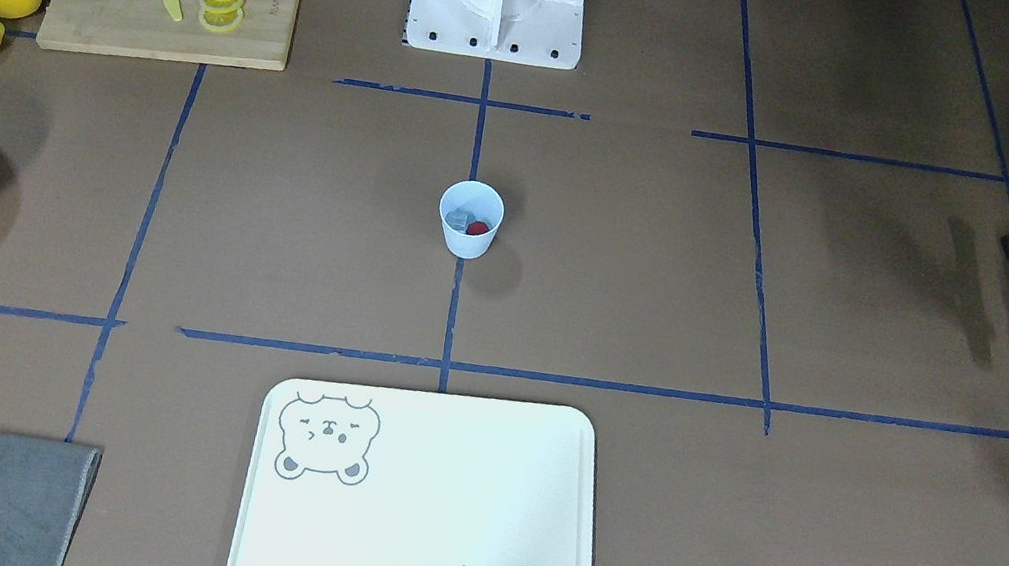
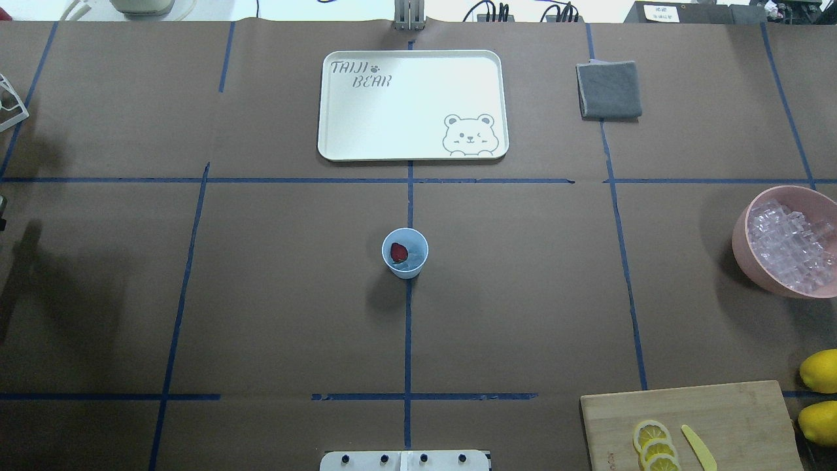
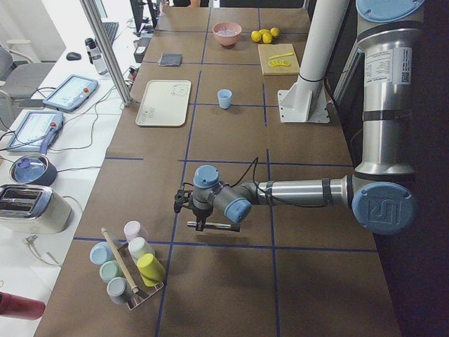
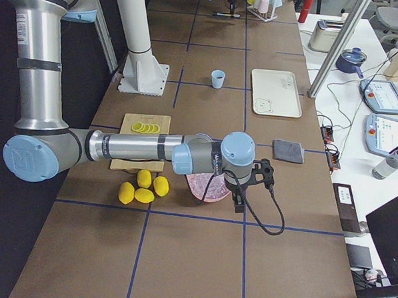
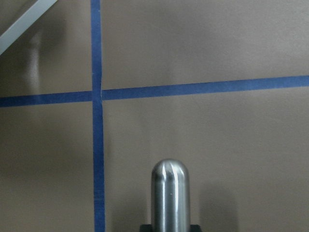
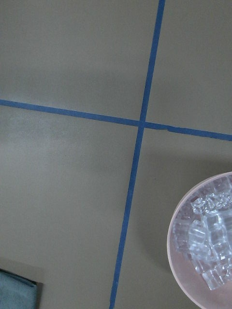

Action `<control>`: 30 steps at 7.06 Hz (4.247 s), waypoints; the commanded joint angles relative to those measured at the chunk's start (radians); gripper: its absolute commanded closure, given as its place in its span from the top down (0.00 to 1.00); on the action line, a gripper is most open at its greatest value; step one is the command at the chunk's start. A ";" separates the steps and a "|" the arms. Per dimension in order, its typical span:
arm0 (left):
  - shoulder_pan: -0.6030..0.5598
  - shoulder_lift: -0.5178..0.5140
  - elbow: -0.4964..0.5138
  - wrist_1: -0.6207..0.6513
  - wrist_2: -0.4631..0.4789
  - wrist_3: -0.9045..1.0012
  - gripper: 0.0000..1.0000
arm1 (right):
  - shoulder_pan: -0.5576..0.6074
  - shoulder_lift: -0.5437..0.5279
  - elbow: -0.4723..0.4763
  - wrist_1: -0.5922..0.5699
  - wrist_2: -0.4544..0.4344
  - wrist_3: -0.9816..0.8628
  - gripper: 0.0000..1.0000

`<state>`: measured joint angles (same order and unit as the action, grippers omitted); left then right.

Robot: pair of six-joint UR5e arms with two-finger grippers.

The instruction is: Mash ice and strawberries in cup

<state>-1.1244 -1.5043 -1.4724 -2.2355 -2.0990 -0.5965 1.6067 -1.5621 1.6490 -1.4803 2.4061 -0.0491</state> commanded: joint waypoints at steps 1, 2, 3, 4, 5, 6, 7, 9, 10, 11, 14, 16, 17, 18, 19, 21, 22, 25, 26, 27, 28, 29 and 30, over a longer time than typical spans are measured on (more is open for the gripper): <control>-0.001 -0.001 -0.005 -0.006 0.029 -0.005 0.99 | 0.001 0.002 0.000 0.000 -0.007 0.000 1.00; 0.000 -0.001 -0.005 -0.004 0.040 -0.002 1.00 | 0.001 0.002 0.000 0.000 -0.008 0.000 1.00; 0.000 -0.001 -0.009 0.000 0.031 0.000 1.00 | 0.001 0.002 0.000 0.000 -0.021 0.000 1.00; -0.009 -0.001 -0.014 0.011 0.010 0.021 1.00 | 0.001 0.002 0.000 0.002 -0.027 0.000 1.00; -0.046 -0.001 -0.023 0.078 -0.050 0.134 1.00 | 0.001 0.004 0.002 0.002 -0.028 0.000 1.00; -0.120 -0.020 -0.058 0.187 -0.087 0.259 1.00 | 0.001 0.002 0.002 0.002 -0.028 0.000 1.00; -0.174 -0.028 -0.112 0.317 -0.101 0.368 1.00 | 0.001 0.002 0.002 0.002 -0.027 0.000 1.00; -0.312 -0.083 -0.164 0.574 -0.174 0.576 1.00 | 0.001 0.002 0.002 0.003 -0.027 -0.002 1.00; -0.395 -0.085 -0.164 0.667 -0.259 0.692 1.00 | 0.001 0.002 0.002 0.003 -0.027 -0.002 1.00; -0.447 -0.082 -0.157 0.710 -0.295 0.708 1.00 | 0.001 0.002 0.002 0.003 -0.025 -0.002 1.00; -0.476 -0.067 -0.135 0.709 -0.288 0.699 1.00 | 0.001 -0.004 0.000 0.002 -0.025 0.000 1.00; -0.476 -0.063 -0.127 0.709 -0.288 0.690 1.00 | 0.001 -0.015 -0.020 0.000 -0.025 -0.002 1.00; -0.476 -0.059 -0.127 0.705 -0.288 0.687 1.00 | 0.001 -0.025 -0.029 0.000 -0.024 0.000 1.00; -0.476 -0.057 -0.127 0.700 -0.288 0.687 1.00 | 0.001 -0.027 -0.053 -0.003 -0.016 -0.002 1.00; -0.476 -0.057 -0.127 0.698 -0.288 0.687 1.00 | 0.001 -0.027 -0.078 -0.005 -0.002 -0.006 1.00; -0.476 -0.050 -0.123 0.698 -0.288 0.692 1.00 | 0.001 -0.029 -0.078 -0.014 0.036 -0.003 1.00; -0.476 -0.050 -0.123 0.698 -0.288 0.692 1.00 | 0.002 -0.032 -0.077 -0.014 0.036 -0.002 1.00; -0.476 -0.044 -0.123 0.697 -0.289 0.695 1.00 | 0.002 -0.032 -0.078 -0.011 0.034 -0.002 1.00; -0.476 -0.044 -0.123 0.697 -0.289 0.695 1.00 | 0.002 -0.032 -0.078 -0.011 0.034 0.000 1.00; -0.476 -0.044 -0.123 0.697 -0.289 0.695 1.00 | 0.002 -0.032 -0.077 -0.011 0.033 0.000 1.00; -0.476 -0.042 -0.121 0.697 -0.289 0.695 1.00 | 0.002 -0.032 -0.077 -0.011 0.033 0.000 1.00; -0.476 -0.042 -0.123 0.697 -0.289 0.695 1.00 | 0.002 -0.032 -0.077 -0.009 0.033 0.000 1.00; -0.476 -0.042 -0.123 0.697 -0.289 0.695 1.00 | 0.002 -0.030 -0.075 -0.009 0.030 0.000 1.00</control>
<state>-1.5999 -1.5465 -1.5950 -1.5386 -2.3884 0.0982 1.6091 -1.5936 1.5727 -1.4900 2.4383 -0.0491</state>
